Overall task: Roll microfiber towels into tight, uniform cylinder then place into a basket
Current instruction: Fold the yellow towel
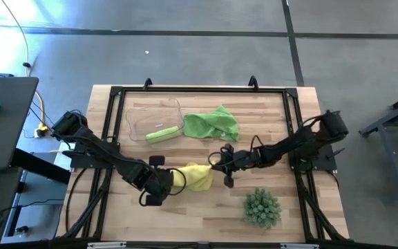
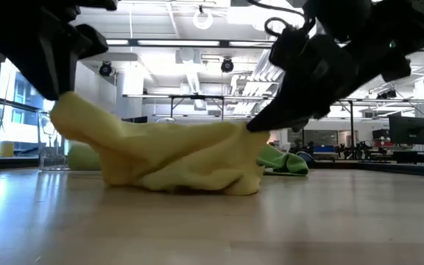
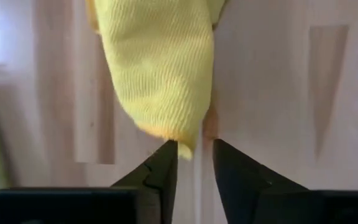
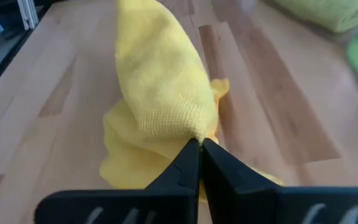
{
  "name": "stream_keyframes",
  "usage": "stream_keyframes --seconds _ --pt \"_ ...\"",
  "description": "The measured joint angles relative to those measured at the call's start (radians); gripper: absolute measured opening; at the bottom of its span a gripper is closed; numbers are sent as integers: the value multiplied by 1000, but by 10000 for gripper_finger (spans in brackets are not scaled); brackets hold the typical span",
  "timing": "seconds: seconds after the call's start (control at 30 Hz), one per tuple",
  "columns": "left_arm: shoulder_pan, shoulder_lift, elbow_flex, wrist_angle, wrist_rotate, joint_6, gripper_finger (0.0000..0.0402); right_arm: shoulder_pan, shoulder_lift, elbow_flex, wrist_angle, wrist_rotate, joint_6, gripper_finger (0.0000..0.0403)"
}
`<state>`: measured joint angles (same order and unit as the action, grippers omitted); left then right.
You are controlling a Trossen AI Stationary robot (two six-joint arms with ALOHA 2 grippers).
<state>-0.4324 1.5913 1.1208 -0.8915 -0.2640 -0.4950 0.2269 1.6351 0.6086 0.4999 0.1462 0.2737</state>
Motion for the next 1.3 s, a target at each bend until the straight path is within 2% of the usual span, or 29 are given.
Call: stream_keyframes --seconds 0.1,0.23,0.33,0.43,0.53,0.63,0.83,1.0,1.3 --pt "0 0 49 -48 -60 8 103 -4 -85 0 -98 1 -72 1" --pt "0 0 111 -38 -190 92 110 16 -185 0 -209 2 -222 1" --pt "16 -1 124 70 -295 195 111 40 -241 0 -237 1 -337 1" --pt "51 -1 123 223 -327 314 111 67 -280 0 -224 2 -474 0" --pt "96 8 123 386 -275 418 111 93 -295 2 -176 2 -592 0" --pt "132 20 122 520 -195 528 111 119 -295 50 -205 1 -671 0" --pt "191 45 123 695 -20 700 111 163 -294 233 -466 2 -770 0" --pt "234 48 123 742 46 734 111 176 -294 360 -663 3 -805 0" --pt "297 57 122 785 328 711 111 175 -293 412 -690 28 -933 0"
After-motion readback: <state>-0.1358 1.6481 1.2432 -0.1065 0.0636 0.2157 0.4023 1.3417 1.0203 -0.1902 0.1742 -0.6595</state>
